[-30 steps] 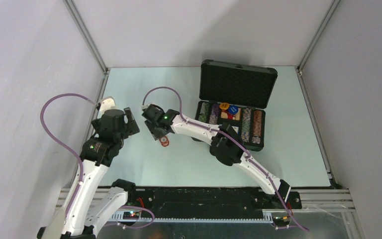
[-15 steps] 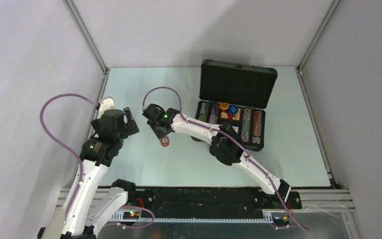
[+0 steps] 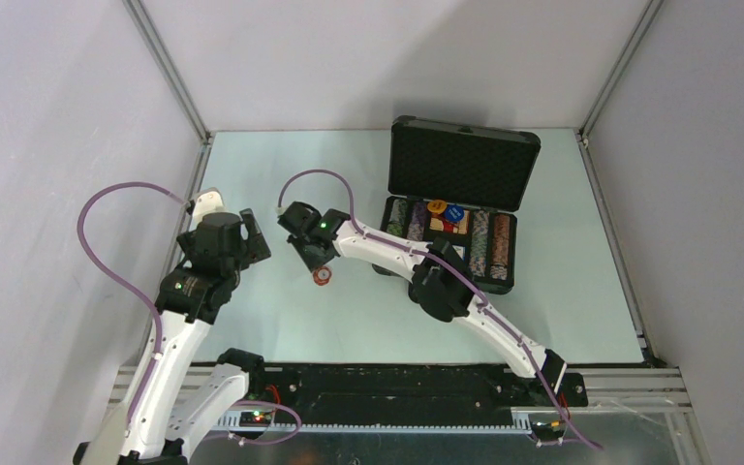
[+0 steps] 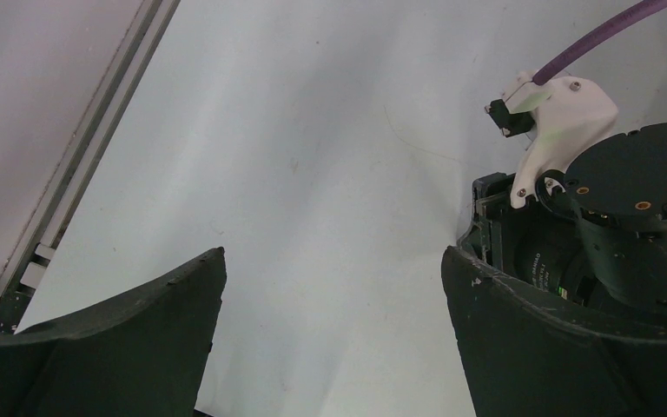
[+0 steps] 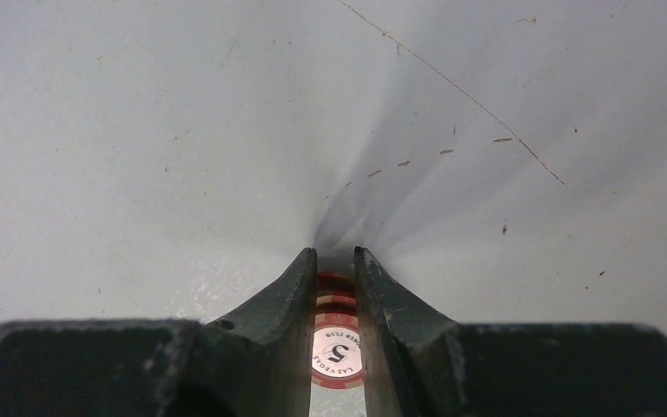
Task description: Pack up texas hold em set
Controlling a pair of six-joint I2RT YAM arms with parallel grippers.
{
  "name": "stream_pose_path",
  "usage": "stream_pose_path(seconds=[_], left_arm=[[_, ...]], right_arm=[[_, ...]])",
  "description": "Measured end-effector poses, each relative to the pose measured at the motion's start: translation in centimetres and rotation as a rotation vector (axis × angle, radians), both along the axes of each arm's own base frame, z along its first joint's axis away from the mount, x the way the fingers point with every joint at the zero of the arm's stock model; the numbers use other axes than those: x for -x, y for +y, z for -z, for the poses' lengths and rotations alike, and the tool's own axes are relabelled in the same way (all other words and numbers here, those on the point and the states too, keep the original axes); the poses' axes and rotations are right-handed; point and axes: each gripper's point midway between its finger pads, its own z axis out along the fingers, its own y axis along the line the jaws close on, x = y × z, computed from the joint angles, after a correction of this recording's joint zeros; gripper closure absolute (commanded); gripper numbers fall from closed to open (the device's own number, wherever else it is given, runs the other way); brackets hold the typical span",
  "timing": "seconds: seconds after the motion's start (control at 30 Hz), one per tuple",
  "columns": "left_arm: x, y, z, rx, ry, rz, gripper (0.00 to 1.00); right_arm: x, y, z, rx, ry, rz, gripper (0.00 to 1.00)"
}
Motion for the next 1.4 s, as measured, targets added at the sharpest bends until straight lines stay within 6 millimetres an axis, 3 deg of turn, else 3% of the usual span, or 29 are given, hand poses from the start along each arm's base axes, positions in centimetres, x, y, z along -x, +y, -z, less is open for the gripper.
stream_pose_path(seconds=[0.53, 0.77, 0.9, 1.1, 1.3, 1.4], left_arm=[[0.0, 0.0, 0.0, 0.002, 0.0, 0.001, 0.02], [0.0, 0.0, 0.0, 0.002, 0.001, 0.002, 0.02], [0.0, 0.0, 0.0, 0.002, 0.001, 0.001, 0.02], [0.0, 0.0, 0.1, 0.002, 0.002, 0.0, 0.02], [-0.1, 0.0, 0.1, 0.001, 0.007, 0.0, 0.02], [-0.1, -0.1, 0.2, 0.003, 0.007, 0.003, 0.02]], right_arm=[[0.0, -0.3, 0.1, 0.011, 0.006, 0.002, 0.78], [-0.1, -0.2, 0.0, 0.004, 0.006, 0.006, 0.59], [-0.5, 0.1, -0.2, -0.021, 0.007, 0.024, 0.57], [-3.4, -0.4, -0.7, -0.074, -0.001, 0.114, 0.57], [-6.9, -3.1, -0.2, -0.061, -0.012, 0.204, 0.59], [-7.9, -4.7, -0.1, -0.046, -0.012, 0.232, 0.65]])
